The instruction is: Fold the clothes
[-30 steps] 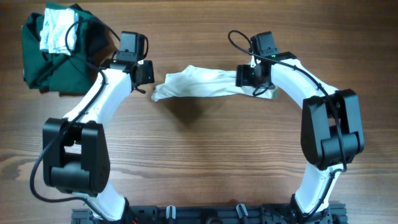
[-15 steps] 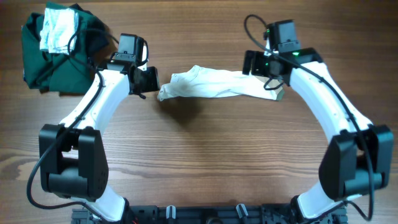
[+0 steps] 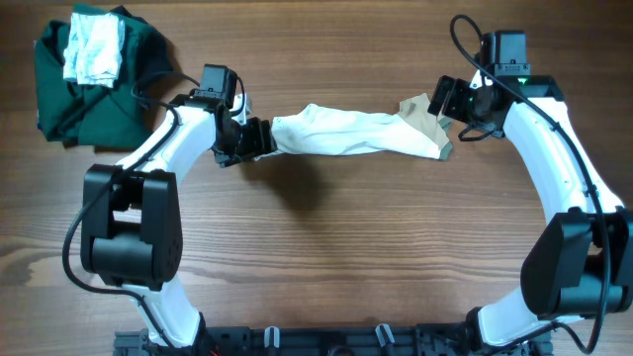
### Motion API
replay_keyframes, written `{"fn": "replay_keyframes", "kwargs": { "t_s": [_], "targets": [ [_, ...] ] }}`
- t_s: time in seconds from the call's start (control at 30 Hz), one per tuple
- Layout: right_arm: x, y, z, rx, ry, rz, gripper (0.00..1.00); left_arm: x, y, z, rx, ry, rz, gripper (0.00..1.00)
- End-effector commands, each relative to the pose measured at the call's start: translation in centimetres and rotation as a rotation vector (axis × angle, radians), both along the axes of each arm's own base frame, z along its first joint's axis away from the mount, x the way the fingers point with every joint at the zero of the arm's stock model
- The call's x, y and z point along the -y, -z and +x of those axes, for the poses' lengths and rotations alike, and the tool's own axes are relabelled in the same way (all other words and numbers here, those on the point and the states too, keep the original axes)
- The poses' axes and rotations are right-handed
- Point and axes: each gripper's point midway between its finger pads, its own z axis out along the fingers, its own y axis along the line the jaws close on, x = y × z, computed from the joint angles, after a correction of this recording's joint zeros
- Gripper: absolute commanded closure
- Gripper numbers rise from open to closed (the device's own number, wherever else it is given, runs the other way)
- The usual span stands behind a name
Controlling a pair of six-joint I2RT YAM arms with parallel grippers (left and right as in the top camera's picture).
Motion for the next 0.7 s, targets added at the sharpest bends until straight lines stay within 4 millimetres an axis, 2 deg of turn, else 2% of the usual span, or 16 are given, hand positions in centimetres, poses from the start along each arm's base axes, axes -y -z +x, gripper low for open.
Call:
{"fn": "replay_keyframes", "kwargs": {
  "t_s": [0.0, 0.17, 0.33, 0.53, 0.67],
  "targets": [
    [-0.2, -0.2, 0.4, 0.006, -0.011, 0.011, 0.00, 0.9, -0.3, 0.9, 0.021, 0.001, -0.058, 0.24],
    [-0.2, 1.3, 0.0, -0.042, -0.011, 0.012, 0.00, 1.3, 1.3, 1.8, 0.034, 0.006, -0.074, 0.23],
    [-0.6, 1.4, -0.1, -0.048, -0.022, 0.035, 0.00, 1.7, 2.5, 3.1, 0.069, 0.010, -0.087, 0.23],
    [-0.6, 1.7, -0.7, -0.071, -0.036, 0.029, 0.00, 2.2, 2.3, 4.4, 0.123, 0.018, -0.113, 0.24],
    [-0.6, 3.2, -1.5, -0.100, -0.044, 0.025, 0.00, 3.0, 1.8, 4.8, 0.146, 0.034, -0.160, 0.28]
  ]
}}
